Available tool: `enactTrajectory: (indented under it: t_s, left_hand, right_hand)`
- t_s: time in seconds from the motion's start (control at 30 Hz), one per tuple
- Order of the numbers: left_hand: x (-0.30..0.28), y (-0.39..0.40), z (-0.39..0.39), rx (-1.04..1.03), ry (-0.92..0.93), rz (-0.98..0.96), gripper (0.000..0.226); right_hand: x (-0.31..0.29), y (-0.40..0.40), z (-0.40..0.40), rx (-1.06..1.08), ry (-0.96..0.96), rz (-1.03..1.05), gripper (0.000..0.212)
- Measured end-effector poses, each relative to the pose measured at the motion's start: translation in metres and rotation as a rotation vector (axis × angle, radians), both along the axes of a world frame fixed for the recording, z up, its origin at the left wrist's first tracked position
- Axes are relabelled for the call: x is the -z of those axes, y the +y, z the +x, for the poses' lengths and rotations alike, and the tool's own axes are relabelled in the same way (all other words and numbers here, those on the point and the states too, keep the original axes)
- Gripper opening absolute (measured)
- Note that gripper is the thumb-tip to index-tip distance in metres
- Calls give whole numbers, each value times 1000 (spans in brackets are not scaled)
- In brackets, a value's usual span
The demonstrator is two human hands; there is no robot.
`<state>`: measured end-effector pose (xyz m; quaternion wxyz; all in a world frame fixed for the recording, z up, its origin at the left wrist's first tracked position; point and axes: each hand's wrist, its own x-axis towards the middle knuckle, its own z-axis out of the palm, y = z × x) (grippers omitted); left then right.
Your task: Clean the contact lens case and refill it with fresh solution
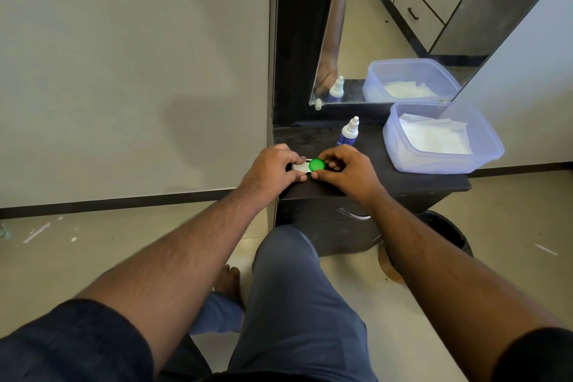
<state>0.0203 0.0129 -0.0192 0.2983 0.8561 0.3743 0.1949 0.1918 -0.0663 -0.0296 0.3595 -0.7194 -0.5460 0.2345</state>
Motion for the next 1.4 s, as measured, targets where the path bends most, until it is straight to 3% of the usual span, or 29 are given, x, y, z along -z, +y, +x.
enactTrajectory:
  t_s: [0.2,0.63,1.13,1.4]
  left_hand:
    - [2,1,0,-3,4,-3,41]
    - [-2,7,4,-14,42,-15,41]
    - [-9,-3,-1,15,48,6,39]
    - [-23,-11,-8,-37,146,-6,75]
  right_hand:
    - [-5,1,5,-164,-70,-59,41]
    - [11,-4,-9,-83,-349,73,34]
    - [-1,-9,-17,-41,-301,3,40]
    - [-21,-17,-29,20,-235,-105,60]
